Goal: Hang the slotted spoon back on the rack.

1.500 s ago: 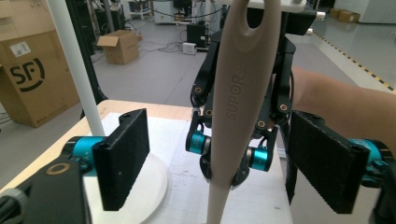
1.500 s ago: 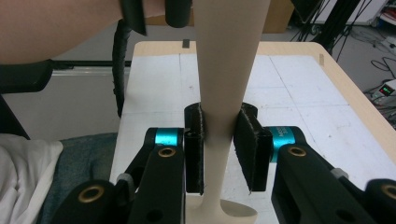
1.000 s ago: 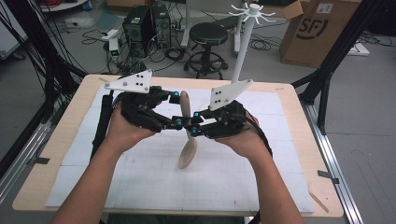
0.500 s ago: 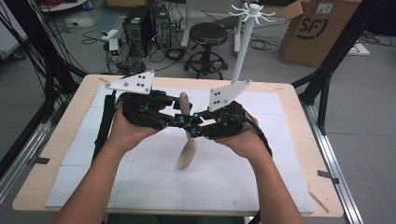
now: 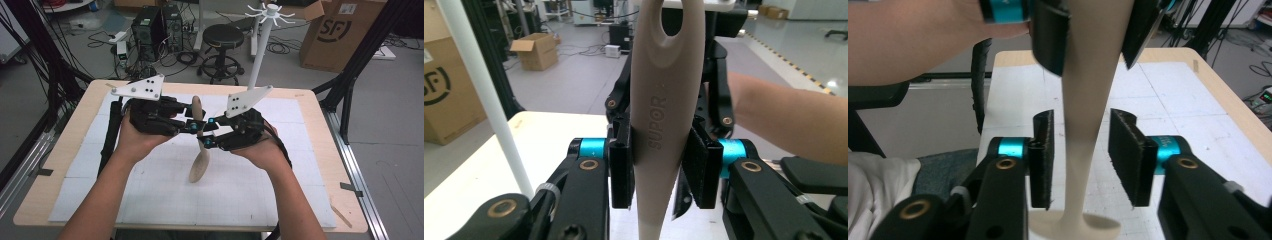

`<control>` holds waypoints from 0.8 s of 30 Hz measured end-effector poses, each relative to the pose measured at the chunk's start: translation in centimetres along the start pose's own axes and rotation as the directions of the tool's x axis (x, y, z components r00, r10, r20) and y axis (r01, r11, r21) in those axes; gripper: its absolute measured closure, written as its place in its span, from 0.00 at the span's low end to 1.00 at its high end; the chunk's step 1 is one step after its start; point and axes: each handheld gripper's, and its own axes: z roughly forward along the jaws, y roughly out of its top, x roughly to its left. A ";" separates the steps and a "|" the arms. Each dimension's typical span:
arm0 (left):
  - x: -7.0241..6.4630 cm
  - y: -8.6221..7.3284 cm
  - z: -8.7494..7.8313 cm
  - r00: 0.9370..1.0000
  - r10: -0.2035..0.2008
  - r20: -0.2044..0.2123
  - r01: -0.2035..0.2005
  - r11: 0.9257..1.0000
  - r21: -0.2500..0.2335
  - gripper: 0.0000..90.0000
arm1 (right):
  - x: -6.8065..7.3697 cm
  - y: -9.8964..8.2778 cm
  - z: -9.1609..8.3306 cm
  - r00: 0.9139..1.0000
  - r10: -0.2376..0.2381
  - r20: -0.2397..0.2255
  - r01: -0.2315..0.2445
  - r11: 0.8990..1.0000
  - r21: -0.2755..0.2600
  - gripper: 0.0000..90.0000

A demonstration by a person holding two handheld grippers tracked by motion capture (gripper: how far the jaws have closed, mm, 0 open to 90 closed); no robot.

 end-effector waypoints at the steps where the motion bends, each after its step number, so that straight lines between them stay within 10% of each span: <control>1: 0.0 0.1 0.0 1.000 -0.001 -0.004 0.001 1.000 0.001 0.76 | 0.1 -0.2 -0.3 1.000 0.004 0.006 -0.004 1.000 -0.004 0.66; 24: 1.8 0.5 -2.0 0.993 -0.041 -0.112 0.042 0.999 0.009 0.76 | 1.2 -6.0 -5.8 0.984 0.094 0.152 -0.085 0.994 -0.069 0.52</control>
